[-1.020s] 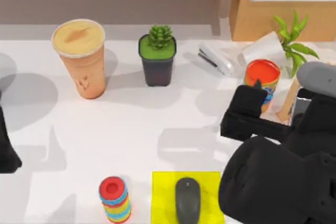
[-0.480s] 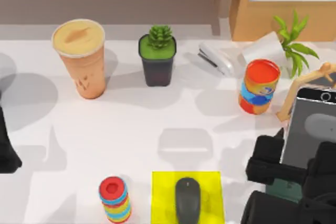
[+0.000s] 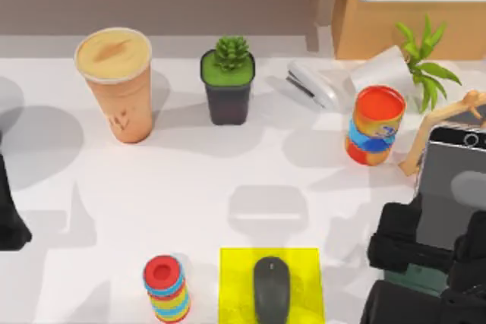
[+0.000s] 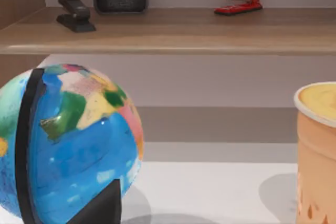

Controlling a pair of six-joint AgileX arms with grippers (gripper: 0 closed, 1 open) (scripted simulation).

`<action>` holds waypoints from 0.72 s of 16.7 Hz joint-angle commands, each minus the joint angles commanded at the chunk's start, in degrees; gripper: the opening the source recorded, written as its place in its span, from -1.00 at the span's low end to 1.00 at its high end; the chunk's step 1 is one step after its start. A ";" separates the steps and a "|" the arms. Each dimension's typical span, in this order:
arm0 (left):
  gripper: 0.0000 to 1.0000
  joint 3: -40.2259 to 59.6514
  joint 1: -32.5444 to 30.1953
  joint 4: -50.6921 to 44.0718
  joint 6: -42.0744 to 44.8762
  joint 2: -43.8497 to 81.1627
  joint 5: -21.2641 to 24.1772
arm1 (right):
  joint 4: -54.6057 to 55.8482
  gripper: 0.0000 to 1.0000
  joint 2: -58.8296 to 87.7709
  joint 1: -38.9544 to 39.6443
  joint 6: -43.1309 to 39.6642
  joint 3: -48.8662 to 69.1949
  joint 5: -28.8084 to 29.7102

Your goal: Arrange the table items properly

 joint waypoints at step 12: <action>1.00 0.00 0.00 0.00 0.00 0.00 0.00 | 26.84 1.00 -34.73 -23.75 -32.25 -8.90 -20.25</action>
